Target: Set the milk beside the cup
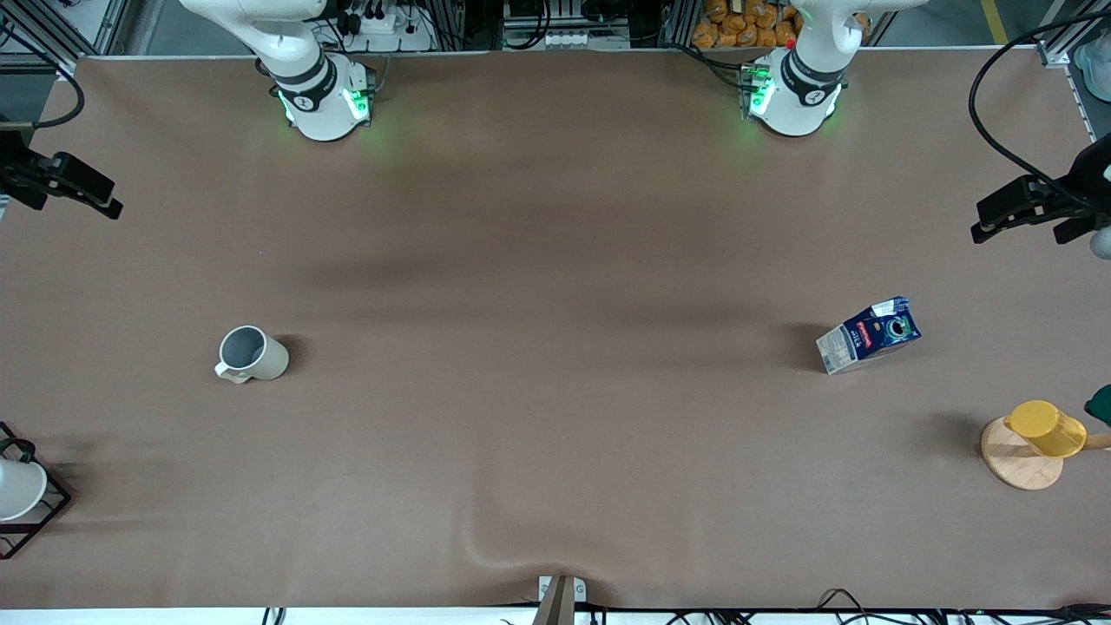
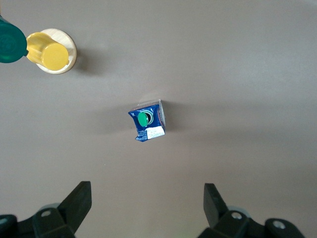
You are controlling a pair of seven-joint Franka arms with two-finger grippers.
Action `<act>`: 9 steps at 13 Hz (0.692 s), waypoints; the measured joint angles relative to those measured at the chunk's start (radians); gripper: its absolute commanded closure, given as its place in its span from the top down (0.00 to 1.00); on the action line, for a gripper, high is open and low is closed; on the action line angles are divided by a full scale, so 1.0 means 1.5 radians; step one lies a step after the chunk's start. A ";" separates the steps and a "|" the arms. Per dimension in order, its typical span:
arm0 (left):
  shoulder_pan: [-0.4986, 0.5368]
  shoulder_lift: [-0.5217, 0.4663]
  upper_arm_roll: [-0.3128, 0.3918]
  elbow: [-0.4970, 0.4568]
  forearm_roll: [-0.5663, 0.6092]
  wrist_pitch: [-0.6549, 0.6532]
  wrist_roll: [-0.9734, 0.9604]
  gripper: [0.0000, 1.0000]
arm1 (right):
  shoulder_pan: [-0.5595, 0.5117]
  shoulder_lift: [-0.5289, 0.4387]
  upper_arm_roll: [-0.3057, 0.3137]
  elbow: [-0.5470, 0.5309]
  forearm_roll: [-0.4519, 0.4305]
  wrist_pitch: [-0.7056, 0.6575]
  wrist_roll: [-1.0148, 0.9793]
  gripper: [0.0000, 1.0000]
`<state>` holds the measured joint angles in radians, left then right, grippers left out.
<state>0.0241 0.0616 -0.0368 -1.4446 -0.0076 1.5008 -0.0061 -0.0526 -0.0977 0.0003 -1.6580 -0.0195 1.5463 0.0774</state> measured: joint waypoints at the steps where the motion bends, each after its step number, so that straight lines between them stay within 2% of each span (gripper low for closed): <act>1: 0.000 0.000 0.000 0.000 0.000 -0.001 0.000 1.00 | 0.000 0.003 0.001 0.000 0.000 0.000 0.000 1.00; 9: 0.000 0.016 0.000 -0.007 0.000 -0.005 0.000 1.00 | 0.000 0.017 0.001 0.000 0.000 0.000 -0.009 1.00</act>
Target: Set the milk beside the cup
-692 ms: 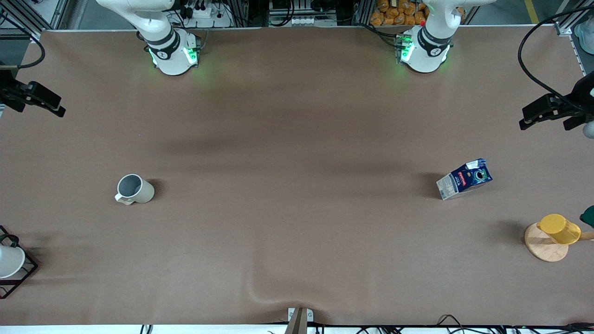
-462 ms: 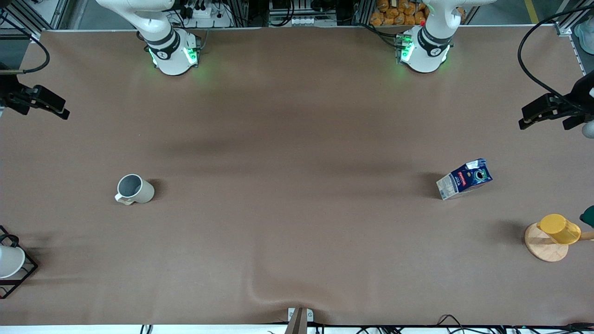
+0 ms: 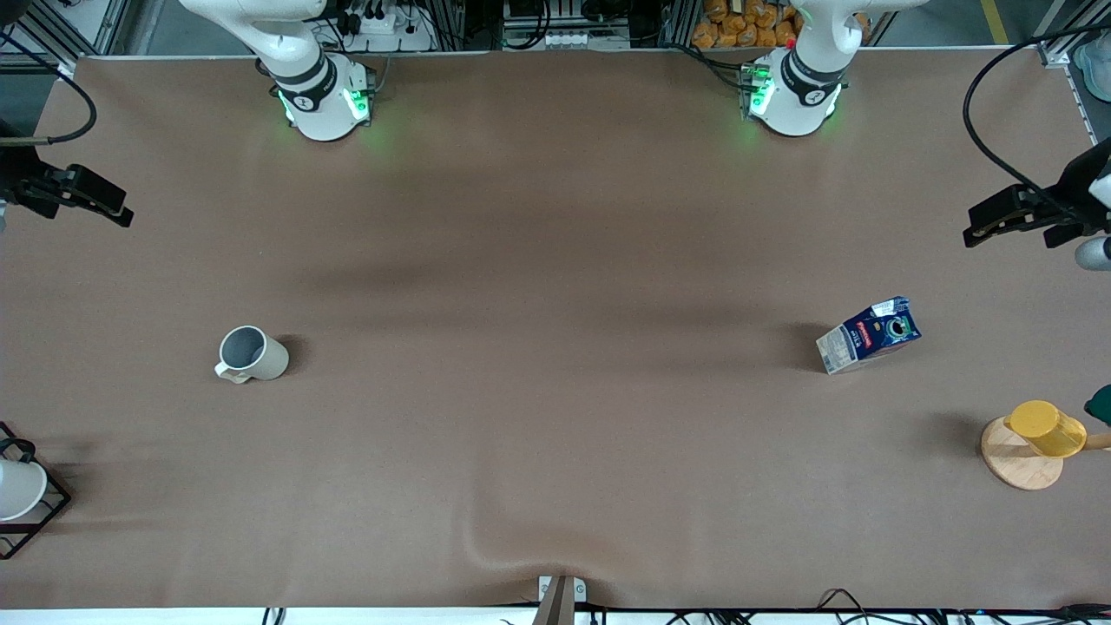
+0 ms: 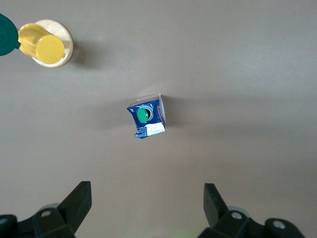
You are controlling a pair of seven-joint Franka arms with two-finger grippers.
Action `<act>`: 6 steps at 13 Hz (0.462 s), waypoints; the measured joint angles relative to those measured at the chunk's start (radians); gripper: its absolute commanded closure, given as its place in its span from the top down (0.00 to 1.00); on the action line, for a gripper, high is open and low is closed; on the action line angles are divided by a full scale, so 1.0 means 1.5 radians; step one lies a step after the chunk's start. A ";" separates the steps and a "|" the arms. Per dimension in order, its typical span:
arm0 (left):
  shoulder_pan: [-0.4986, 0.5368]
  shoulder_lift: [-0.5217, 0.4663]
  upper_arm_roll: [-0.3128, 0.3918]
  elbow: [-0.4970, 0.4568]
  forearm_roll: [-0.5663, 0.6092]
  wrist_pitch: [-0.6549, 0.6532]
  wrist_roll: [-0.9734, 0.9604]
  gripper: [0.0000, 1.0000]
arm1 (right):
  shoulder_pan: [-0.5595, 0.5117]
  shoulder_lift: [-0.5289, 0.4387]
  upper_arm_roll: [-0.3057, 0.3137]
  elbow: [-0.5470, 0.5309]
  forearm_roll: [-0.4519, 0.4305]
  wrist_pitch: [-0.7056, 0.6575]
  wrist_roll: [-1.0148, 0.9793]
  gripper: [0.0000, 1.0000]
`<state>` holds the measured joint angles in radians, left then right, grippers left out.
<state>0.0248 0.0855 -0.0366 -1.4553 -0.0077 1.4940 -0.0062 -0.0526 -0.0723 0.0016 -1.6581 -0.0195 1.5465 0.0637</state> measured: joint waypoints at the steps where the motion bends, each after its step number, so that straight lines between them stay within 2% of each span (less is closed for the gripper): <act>1: 0.000 0.003 -0.001 -0.001 0.000 0.000 0.000 1.00 | 0.000 0.007 0.000 0.000 0.000 0.000 -0.010 1.00; 6: -0.001 0.005 -0.011 -0.047 -0.001 0.024 -0.001 1.00 | -0.006 0.080 -0.006 -0.001 0.001 0.013 -0.091 1.00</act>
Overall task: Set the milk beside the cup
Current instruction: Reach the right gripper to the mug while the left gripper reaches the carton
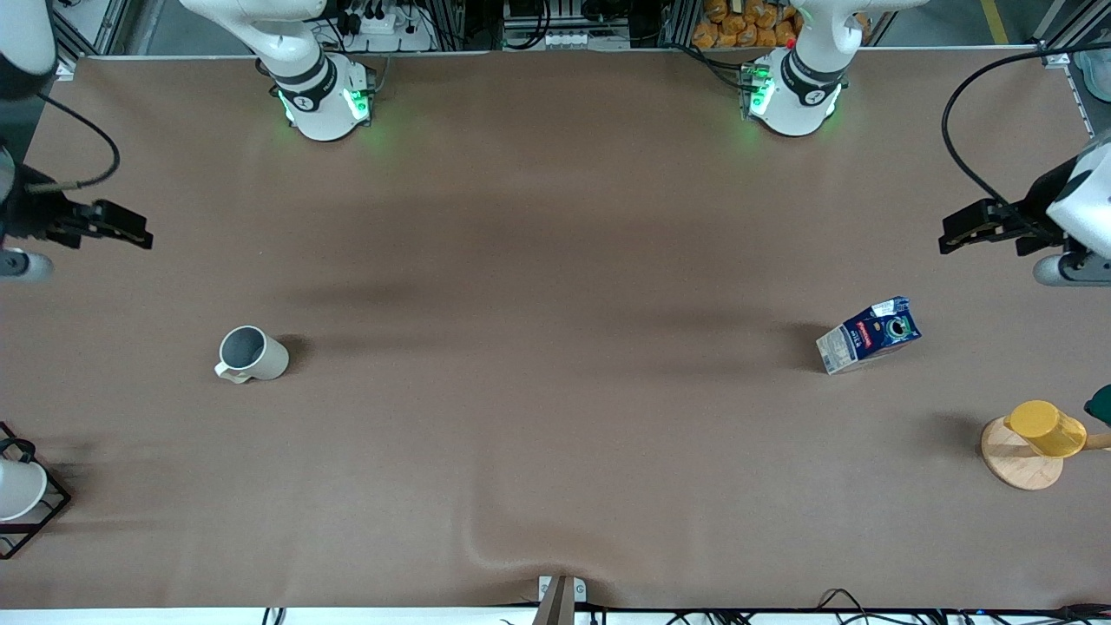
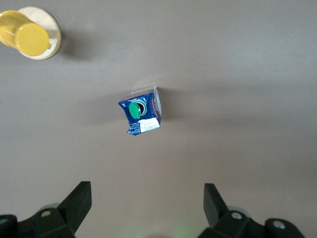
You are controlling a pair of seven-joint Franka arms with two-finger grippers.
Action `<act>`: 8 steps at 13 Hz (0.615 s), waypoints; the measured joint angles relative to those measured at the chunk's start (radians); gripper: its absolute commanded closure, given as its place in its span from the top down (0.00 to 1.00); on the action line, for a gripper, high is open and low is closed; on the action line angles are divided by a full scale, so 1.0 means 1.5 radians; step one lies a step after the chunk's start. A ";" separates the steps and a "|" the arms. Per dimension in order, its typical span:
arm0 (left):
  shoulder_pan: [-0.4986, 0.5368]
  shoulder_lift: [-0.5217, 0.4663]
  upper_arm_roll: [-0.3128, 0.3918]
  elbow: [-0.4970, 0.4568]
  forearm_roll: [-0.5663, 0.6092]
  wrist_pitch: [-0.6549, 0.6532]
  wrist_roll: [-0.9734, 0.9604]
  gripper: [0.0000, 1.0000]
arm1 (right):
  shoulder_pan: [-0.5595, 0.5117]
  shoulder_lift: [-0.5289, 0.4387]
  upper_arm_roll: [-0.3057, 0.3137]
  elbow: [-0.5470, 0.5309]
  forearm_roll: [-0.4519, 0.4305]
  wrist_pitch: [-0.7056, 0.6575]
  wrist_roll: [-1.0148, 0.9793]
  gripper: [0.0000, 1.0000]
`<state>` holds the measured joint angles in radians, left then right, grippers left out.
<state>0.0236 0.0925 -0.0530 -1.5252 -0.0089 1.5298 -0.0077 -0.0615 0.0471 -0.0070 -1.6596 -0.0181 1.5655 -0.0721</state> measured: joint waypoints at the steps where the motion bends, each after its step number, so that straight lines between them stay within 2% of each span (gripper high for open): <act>1: 0.000 0.000 0.000 -0.019 0.000 0.017 0.000 1.00 | 0.000 0.021 0.000 0.000 0.000 0.007 -0.010 1.00; 5: 0.001 0.001 0.000 -0.065 0.000 0.061 0.000 1.00 | 0.001 0.118 0.001 0.000 0.002 0.063 -0.072 1.00; 8: 0.003 -0.007 0.000 -0.116 0.000 0.113 -0.001 1.00 | 0.001 0.156 0.002 0.001 0.015 0.117 -0.157 1.00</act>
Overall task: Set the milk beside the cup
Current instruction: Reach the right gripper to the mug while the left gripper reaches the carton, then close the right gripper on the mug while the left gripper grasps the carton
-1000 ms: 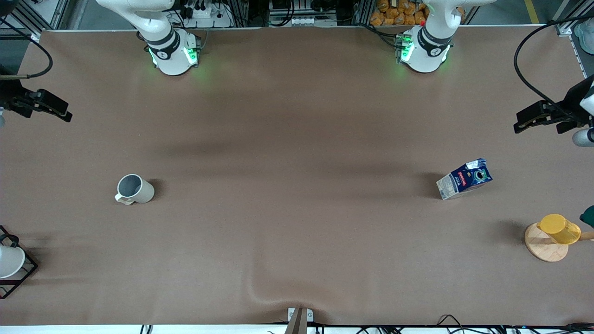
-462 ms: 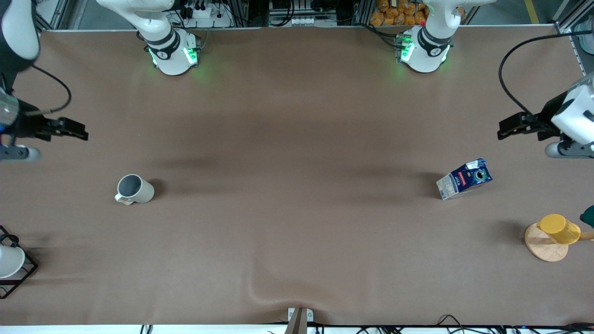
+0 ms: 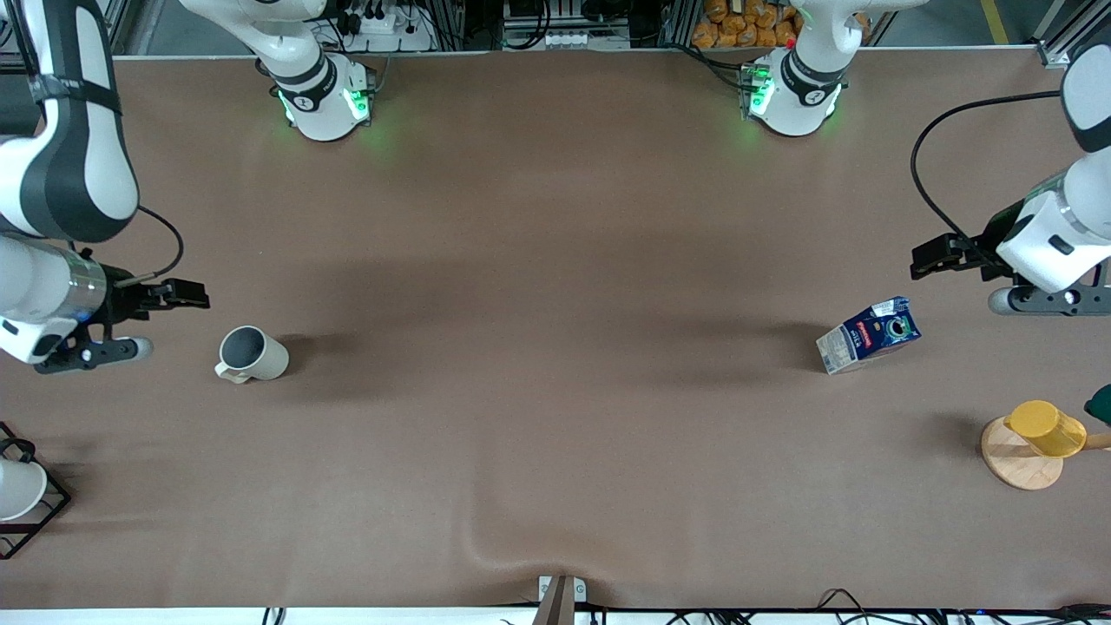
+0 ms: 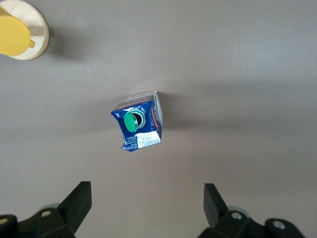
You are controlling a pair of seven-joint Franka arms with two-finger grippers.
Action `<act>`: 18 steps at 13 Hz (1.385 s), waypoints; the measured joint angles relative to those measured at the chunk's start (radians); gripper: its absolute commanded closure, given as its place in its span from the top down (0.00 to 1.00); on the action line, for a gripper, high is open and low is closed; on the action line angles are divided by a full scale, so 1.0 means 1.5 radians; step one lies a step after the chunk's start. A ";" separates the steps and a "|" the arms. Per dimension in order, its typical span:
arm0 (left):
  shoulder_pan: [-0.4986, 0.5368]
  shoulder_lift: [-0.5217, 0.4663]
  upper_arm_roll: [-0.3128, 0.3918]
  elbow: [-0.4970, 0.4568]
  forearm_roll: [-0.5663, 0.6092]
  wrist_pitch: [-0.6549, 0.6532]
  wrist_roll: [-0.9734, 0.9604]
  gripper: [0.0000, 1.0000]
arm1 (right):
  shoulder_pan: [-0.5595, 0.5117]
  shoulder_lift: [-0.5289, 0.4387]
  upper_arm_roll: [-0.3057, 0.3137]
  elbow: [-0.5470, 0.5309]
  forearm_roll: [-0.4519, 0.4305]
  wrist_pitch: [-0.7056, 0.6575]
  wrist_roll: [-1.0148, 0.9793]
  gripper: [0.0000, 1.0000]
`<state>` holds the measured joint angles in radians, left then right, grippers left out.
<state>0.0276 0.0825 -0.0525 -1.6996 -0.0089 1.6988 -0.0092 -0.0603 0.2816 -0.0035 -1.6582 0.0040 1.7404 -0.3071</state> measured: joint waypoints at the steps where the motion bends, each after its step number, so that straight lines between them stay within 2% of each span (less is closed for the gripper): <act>1: 0.000 -0.001 0.000 -0.009 0.000 0.006 0.000 1.00 | 0.000 0.012 0.000 0.000 0.002 0.020 -0.027 1.00; 9: 0.003 -0.002 0.002 -0.077 0.000 0.068 -0.012 1.00 | -0.035 0.124 -0.003 0.000 0.015 0.132 -0.205 1.00; 11: 0.015 -0.002 0.002 -0.103 0.000 0.109 -0.013 1.00 | -0.042 0.146 -0.003 0.000 0.022 0.167 -0.236 1.00; 14: 0.025 0.010 0.003 -0.146 0.000 0.186 -0.013 1.00 | -0.056 0.170 -0.003 0.000 0.052 0.178 -0.248 1.00; 18: 0.027 0.063 0.003 -0.150 0.000 0.240 -0.033 1.00 | -0.062 0.176 -0.002 -0.013 0.061 0.171 -0.269 1.00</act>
<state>0.0680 0.1765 -0.0488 -1.9249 -0.0089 2.0595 -0.0583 -0.1531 0.5450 -0.0071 -1.6771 0.0955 1.9968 -0.7105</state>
